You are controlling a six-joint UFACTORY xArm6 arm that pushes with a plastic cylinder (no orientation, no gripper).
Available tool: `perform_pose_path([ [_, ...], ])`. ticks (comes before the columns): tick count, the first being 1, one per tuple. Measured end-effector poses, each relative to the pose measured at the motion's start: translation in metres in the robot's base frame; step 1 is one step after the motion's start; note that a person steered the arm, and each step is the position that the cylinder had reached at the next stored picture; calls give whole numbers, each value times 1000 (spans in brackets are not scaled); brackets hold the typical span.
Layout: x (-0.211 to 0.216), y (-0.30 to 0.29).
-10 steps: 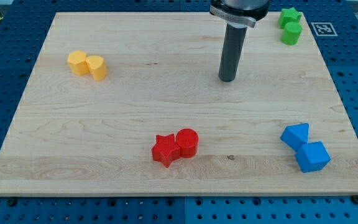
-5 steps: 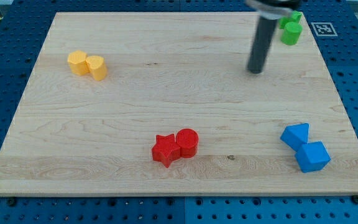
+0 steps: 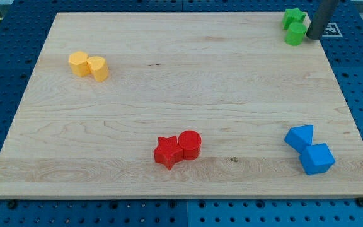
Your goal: Push the green circle to the top left
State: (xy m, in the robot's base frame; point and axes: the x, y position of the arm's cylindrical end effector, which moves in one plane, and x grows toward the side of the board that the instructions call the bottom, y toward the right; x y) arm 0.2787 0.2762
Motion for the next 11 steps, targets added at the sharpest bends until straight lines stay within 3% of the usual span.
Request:
perform_pose_path([
  [2, 0, -69],
  [4, -3, -182],
  [6, -32, -269],
  [9, -67, -282],
  [11, -62, -282],
])
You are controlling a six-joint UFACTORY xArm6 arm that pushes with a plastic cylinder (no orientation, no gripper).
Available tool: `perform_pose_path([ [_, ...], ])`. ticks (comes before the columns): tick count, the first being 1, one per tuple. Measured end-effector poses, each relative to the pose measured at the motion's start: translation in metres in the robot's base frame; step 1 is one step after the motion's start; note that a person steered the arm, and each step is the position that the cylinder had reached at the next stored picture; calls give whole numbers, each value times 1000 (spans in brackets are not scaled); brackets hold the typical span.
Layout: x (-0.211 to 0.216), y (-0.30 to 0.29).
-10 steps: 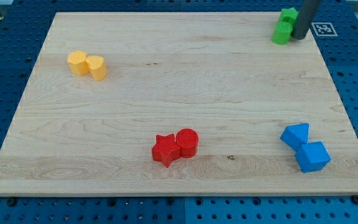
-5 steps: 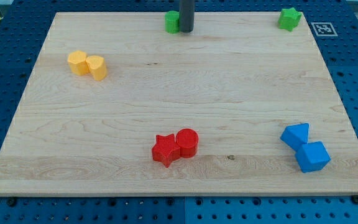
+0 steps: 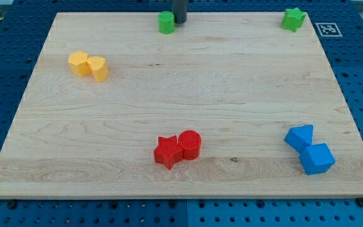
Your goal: Push the green circle to the top left
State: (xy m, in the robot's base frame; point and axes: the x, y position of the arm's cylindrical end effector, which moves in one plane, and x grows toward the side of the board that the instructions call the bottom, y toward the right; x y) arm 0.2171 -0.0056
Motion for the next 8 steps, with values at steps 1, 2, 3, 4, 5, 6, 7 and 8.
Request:
perform_pose_path([
  [1, 2, 0],
  [2, 2, -12],
  [3, 2, -45],
  [4, 2, -54],
  [5, 23, -27],
  [6, 43, -27],
  [7, 44, -41],
  [8, 44, -71],
])
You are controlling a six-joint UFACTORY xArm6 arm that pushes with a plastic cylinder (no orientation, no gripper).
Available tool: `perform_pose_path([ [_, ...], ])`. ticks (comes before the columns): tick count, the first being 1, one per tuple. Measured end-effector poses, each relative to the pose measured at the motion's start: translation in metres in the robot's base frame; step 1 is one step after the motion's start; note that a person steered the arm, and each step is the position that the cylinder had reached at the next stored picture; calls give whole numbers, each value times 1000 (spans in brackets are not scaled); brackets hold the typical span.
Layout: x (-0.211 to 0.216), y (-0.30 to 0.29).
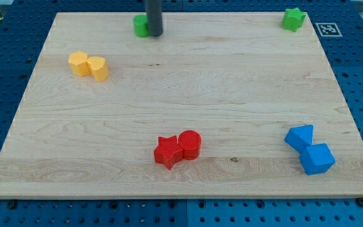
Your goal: Push the green circle to the top left
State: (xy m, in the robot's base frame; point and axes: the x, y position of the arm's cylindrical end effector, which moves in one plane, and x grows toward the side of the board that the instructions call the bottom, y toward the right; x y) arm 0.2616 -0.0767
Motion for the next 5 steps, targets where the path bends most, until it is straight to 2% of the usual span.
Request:
perform_pose_path([
  [1, -6, -27],
  [3, -12, 7],
  [4, -14, -5],
  [5, -14, -43],
])
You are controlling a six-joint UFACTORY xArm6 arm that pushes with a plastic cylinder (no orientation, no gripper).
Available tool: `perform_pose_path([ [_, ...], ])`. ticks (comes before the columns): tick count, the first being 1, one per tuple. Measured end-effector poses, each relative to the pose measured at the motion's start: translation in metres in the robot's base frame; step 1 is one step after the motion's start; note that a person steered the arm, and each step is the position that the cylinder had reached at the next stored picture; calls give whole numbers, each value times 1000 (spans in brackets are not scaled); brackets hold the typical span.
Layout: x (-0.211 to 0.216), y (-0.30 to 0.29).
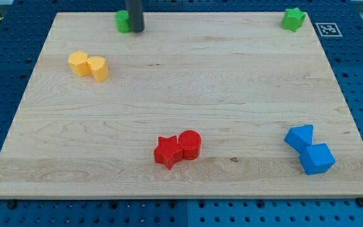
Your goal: Push the green circle to the top left
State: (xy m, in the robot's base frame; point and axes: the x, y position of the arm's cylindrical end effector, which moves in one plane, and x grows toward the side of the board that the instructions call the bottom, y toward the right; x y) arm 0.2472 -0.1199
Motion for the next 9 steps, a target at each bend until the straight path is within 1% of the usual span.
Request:
perform_pose_path([
  [1, -1, -32],
  [2, -1, -45],
  [3, 1, -31],
  [4, -10, -8],
  [5, -28, -25],
  [6, -33, -52],
  [7, -33, -61],
  [8, -33, -20],
  [9, -29, 44],
])
